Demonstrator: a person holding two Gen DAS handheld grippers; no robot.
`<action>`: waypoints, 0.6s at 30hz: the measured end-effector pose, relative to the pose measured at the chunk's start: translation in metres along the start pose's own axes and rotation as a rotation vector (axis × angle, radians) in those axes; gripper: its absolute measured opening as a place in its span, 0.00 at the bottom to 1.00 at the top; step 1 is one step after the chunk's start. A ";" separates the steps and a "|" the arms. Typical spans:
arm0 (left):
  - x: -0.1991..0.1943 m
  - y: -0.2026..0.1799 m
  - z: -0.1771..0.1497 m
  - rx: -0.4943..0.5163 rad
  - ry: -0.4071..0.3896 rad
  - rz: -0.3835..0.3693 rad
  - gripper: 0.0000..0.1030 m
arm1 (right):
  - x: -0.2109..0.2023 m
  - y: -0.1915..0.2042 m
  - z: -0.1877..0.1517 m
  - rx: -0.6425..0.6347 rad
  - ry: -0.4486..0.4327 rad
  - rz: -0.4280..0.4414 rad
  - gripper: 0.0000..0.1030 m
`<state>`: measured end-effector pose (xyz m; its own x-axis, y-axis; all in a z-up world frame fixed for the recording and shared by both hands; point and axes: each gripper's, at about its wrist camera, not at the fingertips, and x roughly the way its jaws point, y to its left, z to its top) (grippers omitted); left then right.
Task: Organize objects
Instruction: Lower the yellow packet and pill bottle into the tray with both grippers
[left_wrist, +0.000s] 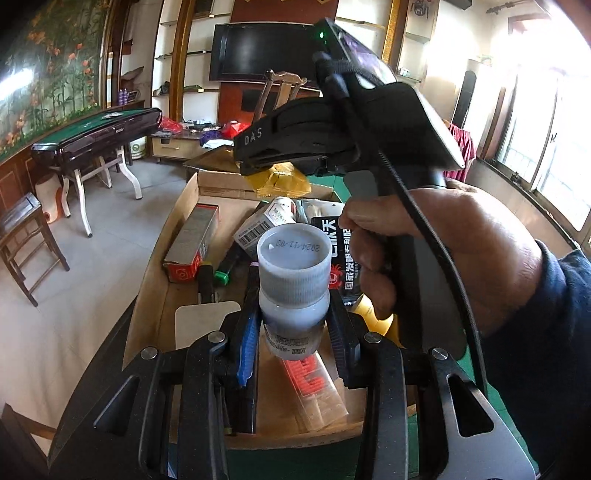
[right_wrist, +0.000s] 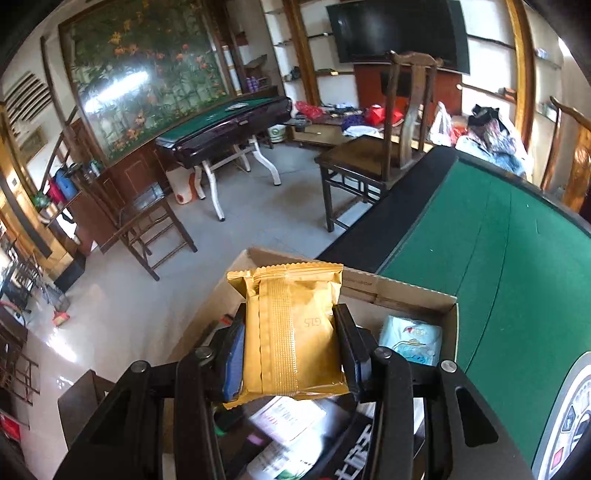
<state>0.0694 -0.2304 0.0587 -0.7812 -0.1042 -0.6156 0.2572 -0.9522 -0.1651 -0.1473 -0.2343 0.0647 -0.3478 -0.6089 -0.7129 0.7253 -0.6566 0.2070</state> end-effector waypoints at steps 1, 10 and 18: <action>-0.001 0.000 0.000 0.000 -0.002 -0.003 0.33 | 0.002 -0.004 0.001 0.015 0.007 0.008 0.42; 0.003 0.001 0.000 -0.004 0.001 -0.013 0.33 | 0.005 -0.003 0.004 0.010 0.030 0.005 0.43; 0.008 0.000 -0.002 -0.008 0.009 -0.015 0.33 | 0.015 0.004 0.005 -0.023 0.049 -0.021 0.43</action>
<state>0.0640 -0.2311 0.0521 -0.7797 -0.0871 -0.6200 0.2501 -0.9512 -0.1809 -0.1525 -0.2485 0.0577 -0.3338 -0.5726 -0.7488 0.7317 -0.6582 0.1771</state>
